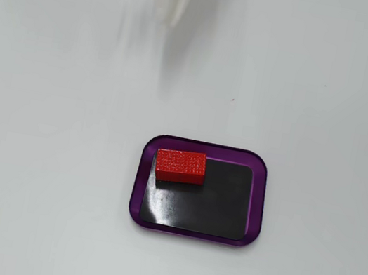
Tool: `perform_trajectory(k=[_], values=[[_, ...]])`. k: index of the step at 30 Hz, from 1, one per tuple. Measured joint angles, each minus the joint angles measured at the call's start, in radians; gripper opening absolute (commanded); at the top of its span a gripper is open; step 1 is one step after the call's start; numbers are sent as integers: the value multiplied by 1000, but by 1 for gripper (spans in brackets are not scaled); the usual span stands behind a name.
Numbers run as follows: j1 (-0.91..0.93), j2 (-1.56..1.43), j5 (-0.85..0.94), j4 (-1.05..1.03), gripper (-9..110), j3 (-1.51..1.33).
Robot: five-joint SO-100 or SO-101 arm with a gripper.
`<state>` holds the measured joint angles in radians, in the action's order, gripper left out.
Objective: Remove the cube from the box.
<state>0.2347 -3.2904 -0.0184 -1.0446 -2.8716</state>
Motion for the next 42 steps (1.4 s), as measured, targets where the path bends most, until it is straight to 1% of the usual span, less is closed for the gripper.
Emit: perform_trajectory(k=[20, 27, 29, 31, 33, 36, 39, 42], values=[[0, 0, -6, 3, 2, 0], [2, 2, -6, 141, 1, 46], [5, 8, 23, 156, 1, 91], [11, 25, 94, 163, 1, 152], [12, 64, 175, 163, 2, 213], [12, 202, 221, 164, 2, 307], [12, 431, 230, 164, 3, 431], [11, 690, 233, 147, 8, 591]])
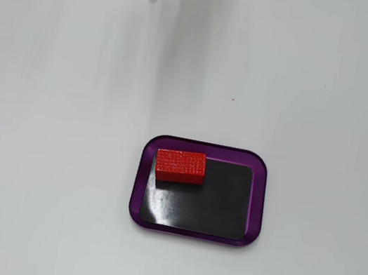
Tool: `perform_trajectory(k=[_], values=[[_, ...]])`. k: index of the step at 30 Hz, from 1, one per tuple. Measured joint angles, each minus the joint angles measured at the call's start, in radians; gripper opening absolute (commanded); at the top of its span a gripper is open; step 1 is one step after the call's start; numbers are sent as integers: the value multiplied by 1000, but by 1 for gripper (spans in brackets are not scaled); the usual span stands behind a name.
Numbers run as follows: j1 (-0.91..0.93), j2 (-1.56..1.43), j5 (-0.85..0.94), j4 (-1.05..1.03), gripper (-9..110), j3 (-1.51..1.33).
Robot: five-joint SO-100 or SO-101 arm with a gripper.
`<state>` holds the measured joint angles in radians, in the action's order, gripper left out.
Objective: Remove the cube from the box.
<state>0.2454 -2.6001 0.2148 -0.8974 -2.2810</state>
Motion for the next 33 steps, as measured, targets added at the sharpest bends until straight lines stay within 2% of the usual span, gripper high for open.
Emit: perform_trajectory(k=[6, 15, 19, 25, 33], values=[[-6, 540, 0, -167, 21, 428], [-67, 1040, 0, -387, 23, 942], [-61, 1138, 0, -407, 23, 1019], [-140, 1204, 0, -408, 23, 1026], [-144, 1261, -15, -368, 23, 1026]])
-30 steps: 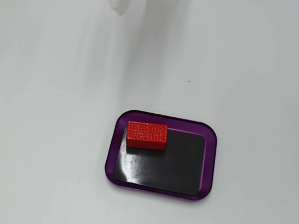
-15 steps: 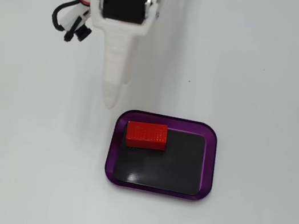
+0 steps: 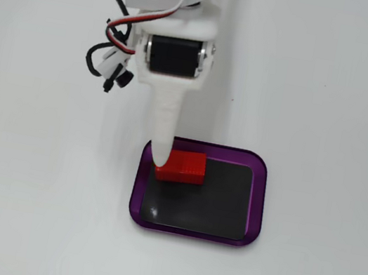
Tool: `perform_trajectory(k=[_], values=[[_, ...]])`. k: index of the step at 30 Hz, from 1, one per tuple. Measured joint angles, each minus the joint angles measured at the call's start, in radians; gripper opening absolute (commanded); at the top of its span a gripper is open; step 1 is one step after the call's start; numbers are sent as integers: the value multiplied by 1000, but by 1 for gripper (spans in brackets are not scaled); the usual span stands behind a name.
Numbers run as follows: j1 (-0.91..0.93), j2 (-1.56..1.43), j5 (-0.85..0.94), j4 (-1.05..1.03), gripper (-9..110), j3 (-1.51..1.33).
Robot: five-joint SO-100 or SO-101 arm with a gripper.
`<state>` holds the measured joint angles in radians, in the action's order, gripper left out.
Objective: Remove the cube from the box.
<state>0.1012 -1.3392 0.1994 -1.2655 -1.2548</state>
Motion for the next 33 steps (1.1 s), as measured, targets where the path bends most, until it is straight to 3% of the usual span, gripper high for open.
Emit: perform_trajectory(k=[25, 33], values=[[-11, 155, 0, 81, 22, 0], [-11, 190, 0, 120, 7, 3]])
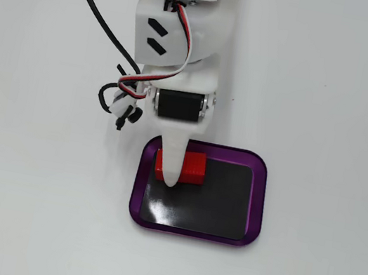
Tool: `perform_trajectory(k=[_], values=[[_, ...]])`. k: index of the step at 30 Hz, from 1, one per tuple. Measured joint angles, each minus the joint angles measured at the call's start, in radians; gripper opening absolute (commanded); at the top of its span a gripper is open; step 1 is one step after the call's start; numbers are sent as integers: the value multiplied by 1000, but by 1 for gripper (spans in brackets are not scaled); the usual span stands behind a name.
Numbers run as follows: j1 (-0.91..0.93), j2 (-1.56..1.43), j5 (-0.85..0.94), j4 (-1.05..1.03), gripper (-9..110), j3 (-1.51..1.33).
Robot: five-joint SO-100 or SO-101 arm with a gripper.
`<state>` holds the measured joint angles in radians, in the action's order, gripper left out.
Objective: Remove the cube from the box.
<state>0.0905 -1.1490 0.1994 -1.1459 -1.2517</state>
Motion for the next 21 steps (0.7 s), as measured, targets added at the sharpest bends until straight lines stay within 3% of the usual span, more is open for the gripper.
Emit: perform_trajectory(k=[4, 14, 21], values=[[0, 0, 0, 17, 0, 0], [0, -14, 0, -46, 0, 67], [-28, -241, 0, -172, 0, 181]])
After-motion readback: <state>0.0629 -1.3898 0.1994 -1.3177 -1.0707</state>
